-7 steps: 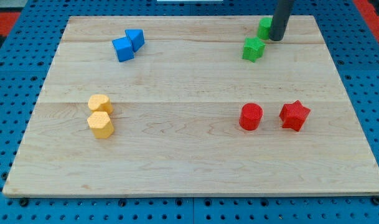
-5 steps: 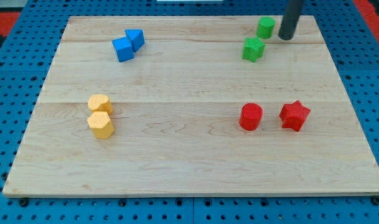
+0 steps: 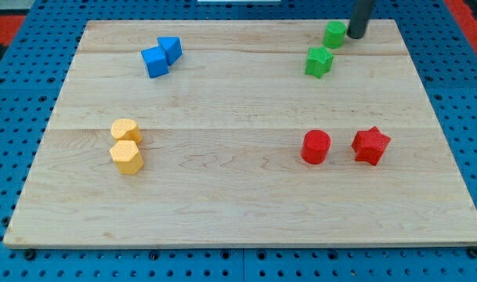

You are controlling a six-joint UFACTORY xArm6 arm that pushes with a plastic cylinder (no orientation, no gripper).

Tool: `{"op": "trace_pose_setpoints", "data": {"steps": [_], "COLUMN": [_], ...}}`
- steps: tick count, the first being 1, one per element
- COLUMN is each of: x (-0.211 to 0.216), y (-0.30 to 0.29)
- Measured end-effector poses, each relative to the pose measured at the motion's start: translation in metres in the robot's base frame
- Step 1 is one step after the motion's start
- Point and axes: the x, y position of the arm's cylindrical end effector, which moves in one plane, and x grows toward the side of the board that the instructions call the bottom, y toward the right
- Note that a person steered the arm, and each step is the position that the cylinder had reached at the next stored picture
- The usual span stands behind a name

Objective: Slide the green circle to the top left

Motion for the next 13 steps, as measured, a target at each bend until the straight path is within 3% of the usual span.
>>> {"op": "trace_pose_setpoints", "data": {"steps": [6, 13], "x": [-0.018, 0.008], "y": [-0.232, -0.251]}}
